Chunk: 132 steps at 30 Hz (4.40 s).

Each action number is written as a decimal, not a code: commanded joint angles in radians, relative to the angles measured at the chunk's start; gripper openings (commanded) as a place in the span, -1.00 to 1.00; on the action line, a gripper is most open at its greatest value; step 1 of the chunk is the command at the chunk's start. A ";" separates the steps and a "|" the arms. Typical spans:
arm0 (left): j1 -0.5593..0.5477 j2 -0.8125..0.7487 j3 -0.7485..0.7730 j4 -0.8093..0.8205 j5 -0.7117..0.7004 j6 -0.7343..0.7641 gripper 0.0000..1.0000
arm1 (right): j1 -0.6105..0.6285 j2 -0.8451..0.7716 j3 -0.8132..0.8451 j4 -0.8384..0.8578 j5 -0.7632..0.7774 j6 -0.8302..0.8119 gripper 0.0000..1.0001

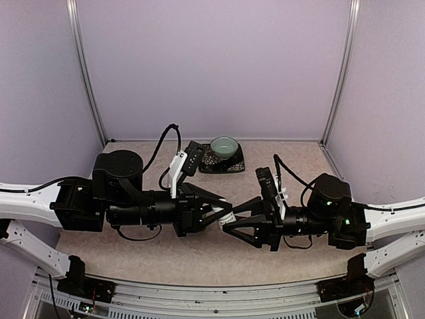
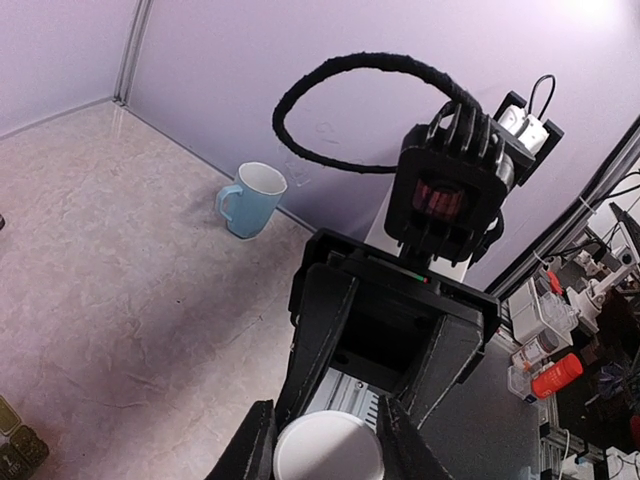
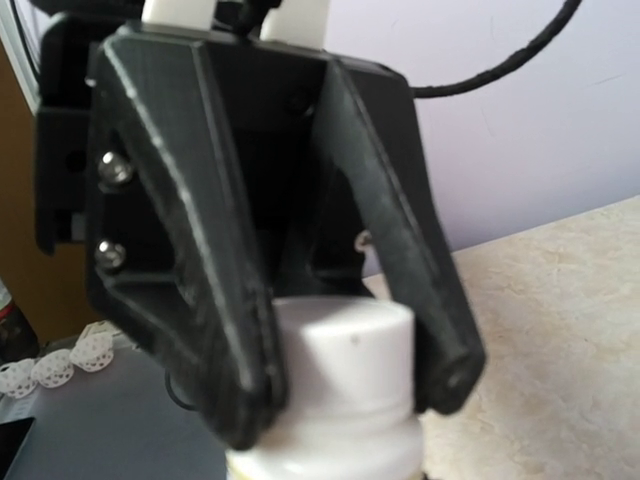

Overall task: Sort the pills into containers
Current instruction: Pass from the right arm to the left, then place the pill bottle at the center of the board, then close the lid of the pill container in the compartment of the pill container.

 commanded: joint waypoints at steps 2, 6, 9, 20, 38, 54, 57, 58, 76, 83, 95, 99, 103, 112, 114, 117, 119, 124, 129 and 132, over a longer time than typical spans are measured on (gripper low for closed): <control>0.008 -0.012 0.017 -0.012 -0.052 -0.013 -0.46 | -0.005 -0.019 -0.006 0.025 0.049 -0.025 -0.15; 0.032 -0.027 0.010 -0.051 -0.111 -0.029 -0.46 | -0.005 -0.021 -0.007 -0.001 0.072 -0.034 0.48; 0.062 -0.047 -0.005 -0.081 -0.153 -0.042 -0.46 | -0.005 -0.030 -0.012 -0.031 0.119 -0.031 0.72; 0.407 -0.027 -0.137 -0.166 -0.233 -0.054 -0.44 | -0.005 -0.084 -0.071 -0.083 0.234 -0.009 0.92; 0.833 0.400 -0.108 0.066 -0.423 0.043 -0.53 | -0.006 -0.228 -0.176 -0.092 0.258 0.024 1.00; 0.877 0.723 0.041 0.194 -0.514 0.067 -0.54 | -0.005 -0.256 -0.193 -0.113 0.265 0.026 1.00; 0.876 0.721 0.032 0.209 -0.512 0.064 -0.27 | -0.005 -0.241 -0.197 -0.107 0.265 0.027 1.00; 0.876 0.718 0.026 0.214 -0.513 0.063 -0.16 | -0.005 -0.232 -0.199 -0.103 0.262 0.026 1.00; 0.807 0.376 -0.104 0.118 -0.437 -0.048 0.97 | -0.253 -0.003 -0.135 -0.019 -0.030 0.111 1.00; 0.655 0.192 -0.215 0.028 -0.411 -0.134 0.98 | -0.396 0.167 -0.064 0.040 -0.205 0.177 1.00; 0.520 0.087 -0.428 0.019 -0.364 -0.263 0.97 | -0.579 0.558 0.063 0.241 -0.461 0.332 0.98; 0.507 0.090 -0.483 0.043 -0.333 -0.287 0.97 | -0.589 0.652 0.120 0.247 -0.478 0.334 0.96; 0.507 0.097 -0.528 0.094 -0.293 -0.311 0.97 | -0.594 0.734 0.160 0.254 -0.477 0.342 0.92; 0.480 0.200 -0.501 0.130 -0.257 -0.318 0.94 | -0.594 0.904 0.286 0.263 -0.506 0.376 0.82; 0.472 0.220 -0.487 0.117 -0.267 -0.321 0.94 | -0.591 0.925 0.306 0.247 -0.499 0.373 0.82; 0.460 0.252 -0.474 0.106 -0.272 -0.323 0.94 | -0.587 0.952 0.328 0.226 -0.498 0.370 0.82; 0.450 0.268 -0.467 0.103 -0.278 -0.324 0.94 | -0.583 0.966 0.348 0.206 -0.497 0.363 0.83; 0.433 0.286 -0.464 0.099 -0.279 -0.333 0.94 | -0.564 1.003 0.398 0.163 -0.495 0.343 0.83; 0.422 0.304 -0.463 0.097 -0.278 -0.340 0.93 | -0.545 1.042 0.426 0.149 -0.489 0.341 0.82; 0.420 0.322 -0.462 0.099 -0.278 -0.341 0.93 | -0.535 1.059 0.435 0.145 -0.485 0.342 0.82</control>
